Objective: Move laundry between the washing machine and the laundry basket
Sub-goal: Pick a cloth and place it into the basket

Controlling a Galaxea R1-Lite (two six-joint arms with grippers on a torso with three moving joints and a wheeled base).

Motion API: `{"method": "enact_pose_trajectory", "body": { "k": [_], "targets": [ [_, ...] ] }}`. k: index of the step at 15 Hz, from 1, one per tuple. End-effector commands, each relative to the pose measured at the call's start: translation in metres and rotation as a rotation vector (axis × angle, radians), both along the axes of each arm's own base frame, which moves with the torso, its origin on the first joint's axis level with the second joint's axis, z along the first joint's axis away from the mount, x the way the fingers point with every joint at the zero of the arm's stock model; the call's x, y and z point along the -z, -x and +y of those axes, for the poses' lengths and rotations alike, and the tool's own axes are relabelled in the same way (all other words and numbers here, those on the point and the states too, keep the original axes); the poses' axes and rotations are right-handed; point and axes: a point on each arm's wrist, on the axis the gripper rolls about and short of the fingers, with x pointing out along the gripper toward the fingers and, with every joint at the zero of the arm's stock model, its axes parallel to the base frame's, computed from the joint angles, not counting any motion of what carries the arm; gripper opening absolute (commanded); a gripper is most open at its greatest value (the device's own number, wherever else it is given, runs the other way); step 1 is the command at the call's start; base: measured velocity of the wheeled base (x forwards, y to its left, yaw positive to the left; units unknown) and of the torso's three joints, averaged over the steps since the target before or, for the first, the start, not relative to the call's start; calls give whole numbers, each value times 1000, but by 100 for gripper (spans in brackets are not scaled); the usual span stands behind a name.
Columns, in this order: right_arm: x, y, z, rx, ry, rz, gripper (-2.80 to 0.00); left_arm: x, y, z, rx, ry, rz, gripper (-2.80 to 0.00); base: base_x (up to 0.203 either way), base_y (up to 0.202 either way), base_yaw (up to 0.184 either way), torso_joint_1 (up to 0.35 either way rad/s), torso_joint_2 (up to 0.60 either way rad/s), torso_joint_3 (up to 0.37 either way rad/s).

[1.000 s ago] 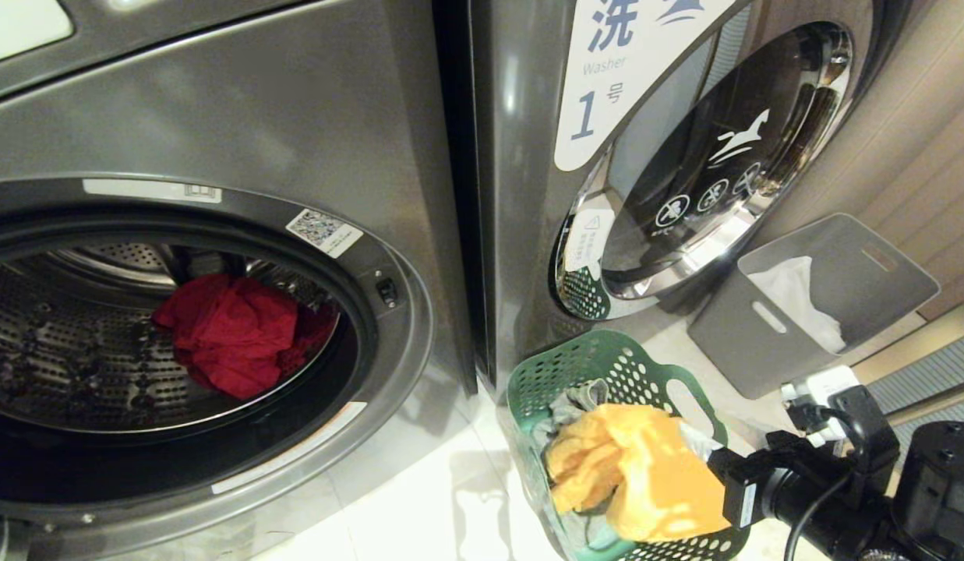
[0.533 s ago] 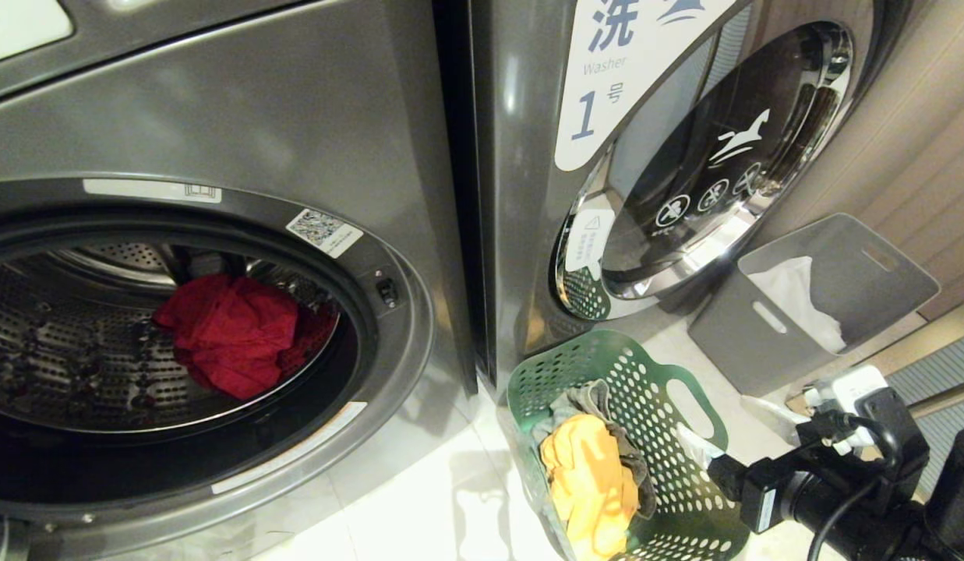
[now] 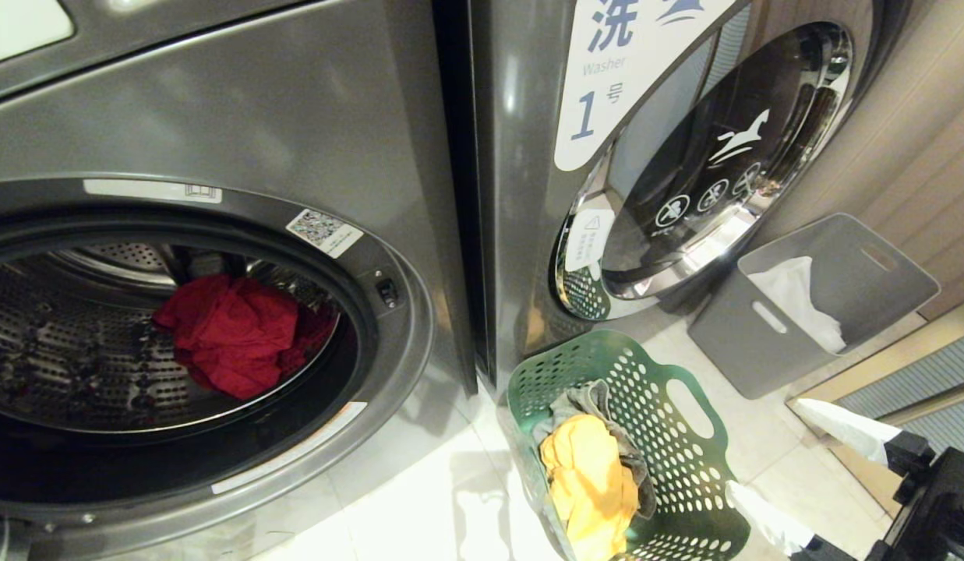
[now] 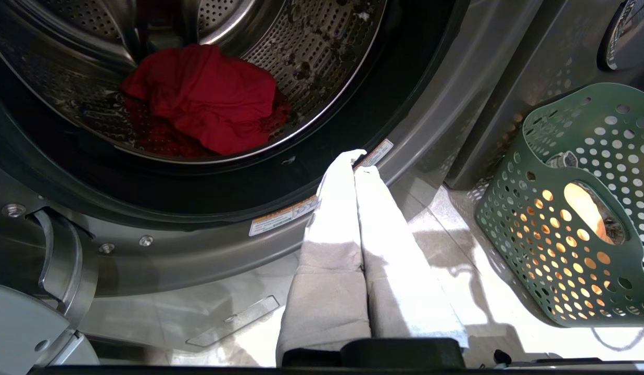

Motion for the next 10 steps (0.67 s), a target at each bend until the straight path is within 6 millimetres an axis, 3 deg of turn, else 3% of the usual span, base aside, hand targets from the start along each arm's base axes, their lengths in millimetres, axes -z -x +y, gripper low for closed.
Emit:
{"method": "enact_pose_trajectory", "body": {
  "k": [1,10],
  "targets": [
    [-6,7,-4,-12,-22,-47,0,11,-3,0,0,0,41,-280,0,0,0,0,0,0],
    [-6,12,-9,2,26,-107,0,11,-3,0,0,0,41,-280,0,0,0,0,0,0]
  ]
}}
